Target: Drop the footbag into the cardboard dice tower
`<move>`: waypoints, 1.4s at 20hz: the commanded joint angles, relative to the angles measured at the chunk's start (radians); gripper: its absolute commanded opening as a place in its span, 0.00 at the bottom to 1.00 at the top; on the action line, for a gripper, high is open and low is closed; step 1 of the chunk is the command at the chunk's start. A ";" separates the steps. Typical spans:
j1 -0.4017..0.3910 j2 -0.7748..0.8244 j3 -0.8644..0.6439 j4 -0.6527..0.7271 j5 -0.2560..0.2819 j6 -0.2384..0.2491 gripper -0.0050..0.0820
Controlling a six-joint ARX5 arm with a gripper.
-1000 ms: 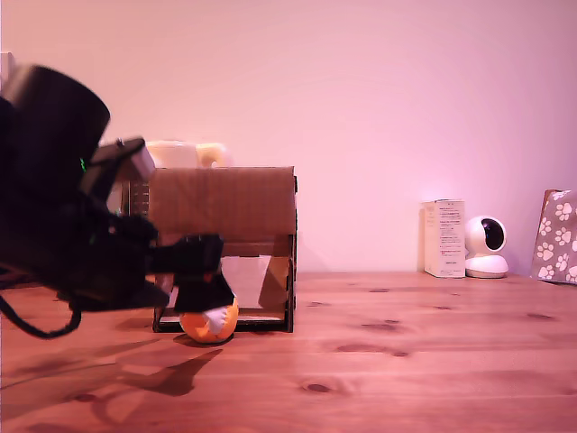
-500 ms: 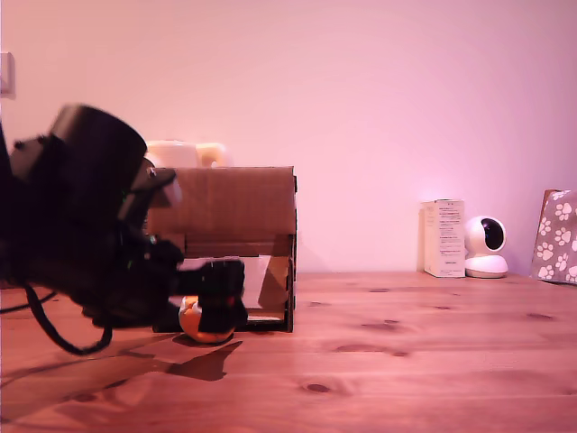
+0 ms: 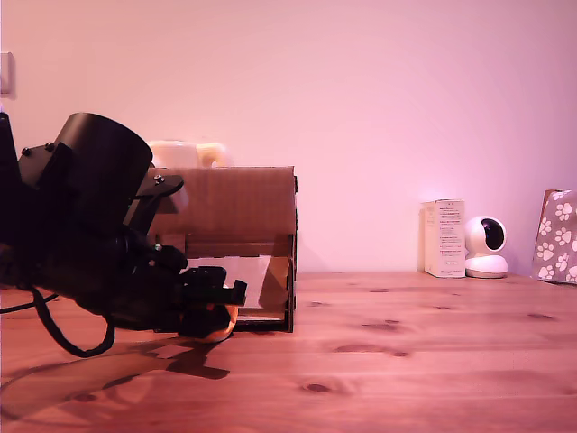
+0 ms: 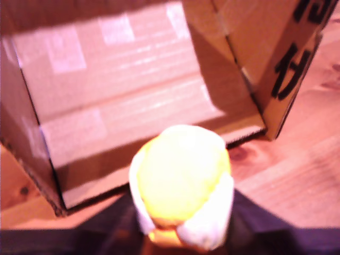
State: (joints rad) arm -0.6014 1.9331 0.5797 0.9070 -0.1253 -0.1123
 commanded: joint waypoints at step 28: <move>-0.131 -0.809 -0.003 -0.583 -0.022 0.055 0.28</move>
State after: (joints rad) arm -0.7372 1.1305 0.5888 0.3004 -0.1413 -0.0795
